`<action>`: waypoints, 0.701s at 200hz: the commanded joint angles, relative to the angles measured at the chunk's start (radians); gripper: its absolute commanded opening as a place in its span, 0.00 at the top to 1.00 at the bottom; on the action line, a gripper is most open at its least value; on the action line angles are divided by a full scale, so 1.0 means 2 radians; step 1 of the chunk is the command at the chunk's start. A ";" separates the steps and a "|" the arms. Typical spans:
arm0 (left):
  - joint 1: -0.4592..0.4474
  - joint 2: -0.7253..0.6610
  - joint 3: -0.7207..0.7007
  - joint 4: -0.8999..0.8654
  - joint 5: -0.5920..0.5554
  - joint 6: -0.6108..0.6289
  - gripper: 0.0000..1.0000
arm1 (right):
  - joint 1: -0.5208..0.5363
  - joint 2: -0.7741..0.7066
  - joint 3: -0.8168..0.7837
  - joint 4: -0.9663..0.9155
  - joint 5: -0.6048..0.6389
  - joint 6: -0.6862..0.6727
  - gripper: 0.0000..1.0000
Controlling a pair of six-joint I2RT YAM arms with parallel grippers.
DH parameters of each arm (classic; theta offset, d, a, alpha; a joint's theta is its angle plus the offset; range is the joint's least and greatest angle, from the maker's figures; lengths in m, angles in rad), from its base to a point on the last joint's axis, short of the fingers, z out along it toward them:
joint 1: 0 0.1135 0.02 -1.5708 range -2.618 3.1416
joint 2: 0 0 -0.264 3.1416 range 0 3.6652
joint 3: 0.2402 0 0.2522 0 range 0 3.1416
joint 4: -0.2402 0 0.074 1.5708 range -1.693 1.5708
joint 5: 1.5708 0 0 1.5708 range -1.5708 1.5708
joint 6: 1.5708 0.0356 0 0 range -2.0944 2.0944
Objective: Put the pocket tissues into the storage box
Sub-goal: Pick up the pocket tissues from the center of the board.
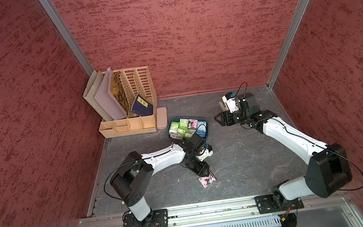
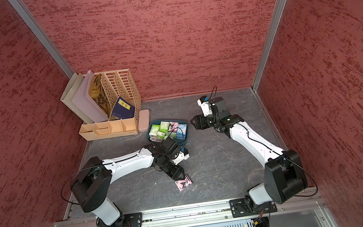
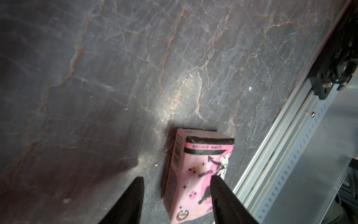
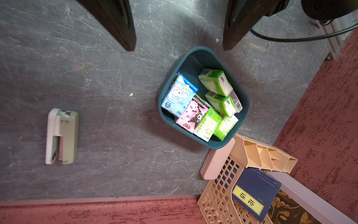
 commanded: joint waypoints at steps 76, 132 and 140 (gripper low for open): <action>-0.001 0.034 0.007 -0.010 0.056 0.005 1.00 | -0.005 -0.008 -0.008 -0.026 0.005 0.002 0.26; 0.039 -0.086 -0.029 0.083 -0.044 -0.021 1.00 | -0.005 -0.021 0.004 -0.025 -0.015 -0.007 0.25; 0.051 -0.120 -0.042 0.121 -0.058 -0.031 1.00 | -0.005 -0.024 0.004 -0.020 -0.030 -0.007 0.23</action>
